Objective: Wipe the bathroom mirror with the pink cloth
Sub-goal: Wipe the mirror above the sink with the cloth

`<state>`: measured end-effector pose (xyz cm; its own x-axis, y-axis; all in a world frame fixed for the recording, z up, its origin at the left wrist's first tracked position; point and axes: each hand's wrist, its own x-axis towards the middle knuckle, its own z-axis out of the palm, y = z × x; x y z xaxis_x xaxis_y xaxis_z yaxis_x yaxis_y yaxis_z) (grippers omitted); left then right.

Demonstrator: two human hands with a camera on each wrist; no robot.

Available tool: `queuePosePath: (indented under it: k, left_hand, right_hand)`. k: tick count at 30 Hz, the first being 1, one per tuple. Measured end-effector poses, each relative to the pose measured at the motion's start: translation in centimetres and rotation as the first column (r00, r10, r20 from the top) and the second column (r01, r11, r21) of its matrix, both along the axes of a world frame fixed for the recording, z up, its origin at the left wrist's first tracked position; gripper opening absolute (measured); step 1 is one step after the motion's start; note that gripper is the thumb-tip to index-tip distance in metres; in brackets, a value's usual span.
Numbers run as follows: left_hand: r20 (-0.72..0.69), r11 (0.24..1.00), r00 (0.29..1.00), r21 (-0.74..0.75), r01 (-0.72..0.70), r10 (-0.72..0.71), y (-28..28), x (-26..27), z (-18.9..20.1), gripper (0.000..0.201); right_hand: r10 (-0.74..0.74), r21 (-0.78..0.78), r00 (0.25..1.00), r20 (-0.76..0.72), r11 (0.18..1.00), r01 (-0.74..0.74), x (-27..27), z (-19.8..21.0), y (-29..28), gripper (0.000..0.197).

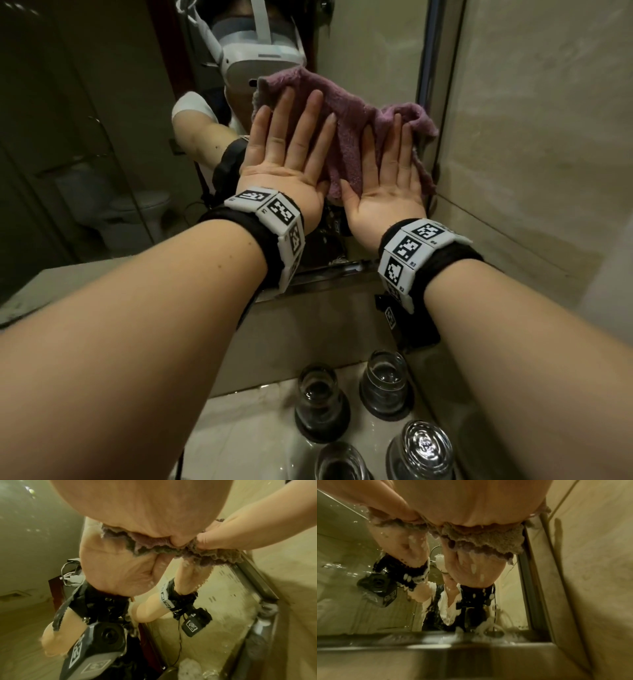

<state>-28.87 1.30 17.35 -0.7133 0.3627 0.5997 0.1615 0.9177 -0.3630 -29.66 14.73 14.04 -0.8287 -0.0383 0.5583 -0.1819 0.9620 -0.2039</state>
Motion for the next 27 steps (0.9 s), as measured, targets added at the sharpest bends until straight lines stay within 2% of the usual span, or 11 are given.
queuePosePath:
  k: [5,10,14,16,19,22,25,27]
  left_hand:
    - [0.06,0.999,0.998,0.038,0.026,-0.029,0.5,0.5,-1.9,0.07]
    - [0.163,0.999,0.986,0.015,-0.05,0.047,1.2,1.0,-4.1,0.068]
    - [0.185,0.997,0.981,-0.058,-0.043,0.053,0.8,1.2,-5.9,0.069]
    - [0.244,0.995,0.969,-0.095,-0.021,0.044,0.3,1.7,-7.8,0.068]
    - [0.291,0.997,0.957,-0.075,0.02,0.002,-0.8,2.0,-10.6,0.064]
    - [0.24,0.997,0.971,-0.073,0.021,-0.003,-1.1,2.6,-11.6,0.061]
    - [0.368,0.993,0.929,-0.121,0.008,0.037,-1.1,3.1,-13.1,0.066]
    - [0.382,0.991,0.923,-0.133,0.006,0.046,-1.3,3.8,-13.7,0.068]
  right_hand:
    - [0.006,0.022,0.998,0.068,1.0,-0.008,0.4,-1.2,0.3,0.072]
    - [0.002,0.049,0.985,0.172,0.999,-0.011,1.5,-2.8,0.4,0.07]
    - [-0.015,-0.015,0.965,0.26,1.0,0.019,2.3,-5.8,-0.2,0.072]
    - [-0.033,-0.037,0.949,0.313,0.998,0.047,2.7,-7.7,-0.5,0.074]
    - [-0.048,-0.059,0.928,0.371,0.995,0.075,3.3,-10.1,-0.8,0.074]
    - [-0.058,-0.061,0.935,0.351,0.995,0.084,4.1,-11.2,-1.1,0.074]
    - [-0.064,-0.042,0.945,0.322,0.996,0.082,4.6,-11.2,-1.2,0.072]
    - [-0.058,-0.018,0.944,0.324,0.998,0.067,4.9,-11.0,-1.1,0.071]
